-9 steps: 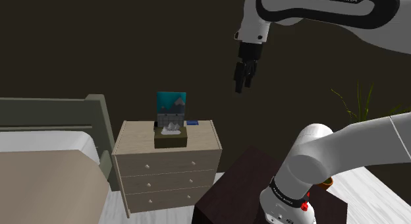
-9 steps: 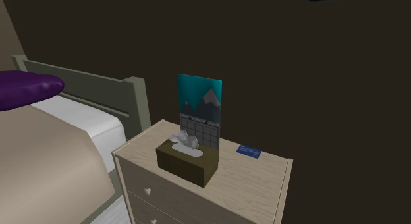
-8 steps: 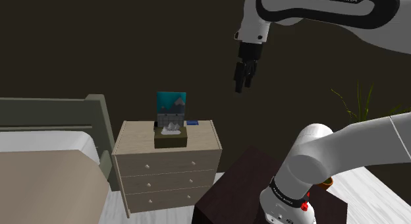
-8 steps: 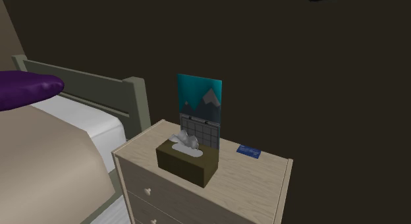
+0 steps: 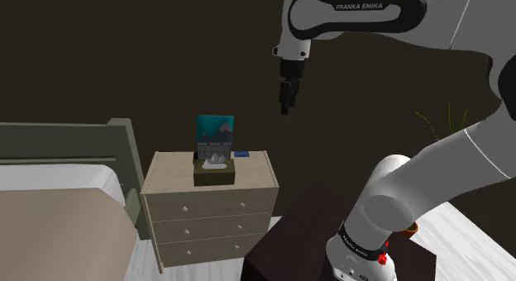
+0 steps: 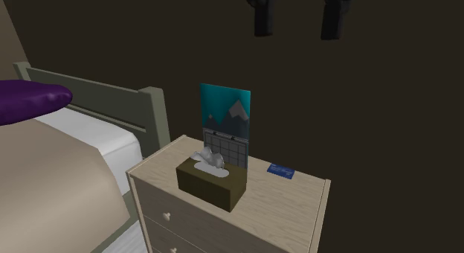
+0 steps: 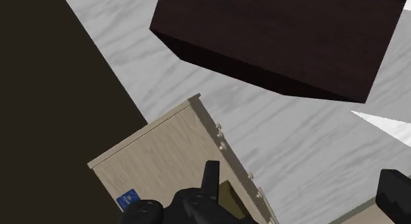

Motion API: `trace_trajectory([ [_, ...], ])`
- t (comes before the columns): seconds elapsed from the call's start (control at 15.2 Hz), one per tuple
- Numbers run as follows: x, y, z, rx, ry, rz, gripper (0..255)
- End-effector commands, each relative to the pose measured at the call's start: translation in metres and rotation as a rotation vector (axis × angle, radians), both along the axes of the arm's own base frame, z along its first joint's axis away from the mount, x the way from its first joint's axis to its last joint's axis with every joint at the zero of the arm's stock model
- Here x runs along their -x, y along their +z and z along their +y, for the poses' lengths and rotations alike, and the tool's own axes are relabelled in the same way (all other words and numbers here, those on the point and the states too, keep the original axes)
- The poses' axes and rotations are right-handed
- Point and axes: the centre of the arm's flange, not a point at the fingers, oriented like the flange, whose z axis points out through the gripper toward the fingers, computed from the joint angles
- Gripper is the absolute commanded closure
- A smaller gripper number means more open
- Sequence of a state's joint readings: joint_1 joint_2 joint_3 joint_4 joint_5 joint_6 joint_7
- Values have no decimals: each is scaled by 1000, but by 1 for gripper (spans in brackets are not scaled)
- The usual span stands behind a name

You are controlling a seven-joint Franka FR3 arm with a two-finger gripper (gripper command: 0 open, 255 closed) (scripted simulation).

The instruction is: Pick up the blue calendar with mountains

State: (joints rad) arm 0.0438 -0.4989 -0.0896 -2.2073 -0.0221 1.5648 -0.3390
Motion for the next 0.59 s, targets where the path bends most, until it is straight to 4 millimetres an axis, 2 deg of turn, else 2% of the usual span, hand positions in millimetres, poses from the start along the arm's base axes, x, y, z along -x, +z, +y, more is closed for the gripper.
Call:
trace_trajectory([
  [0.0,-24,-12,-5,9,56,4,0],
  [0.53,-120,-55,-15,40,270,21,0],
])
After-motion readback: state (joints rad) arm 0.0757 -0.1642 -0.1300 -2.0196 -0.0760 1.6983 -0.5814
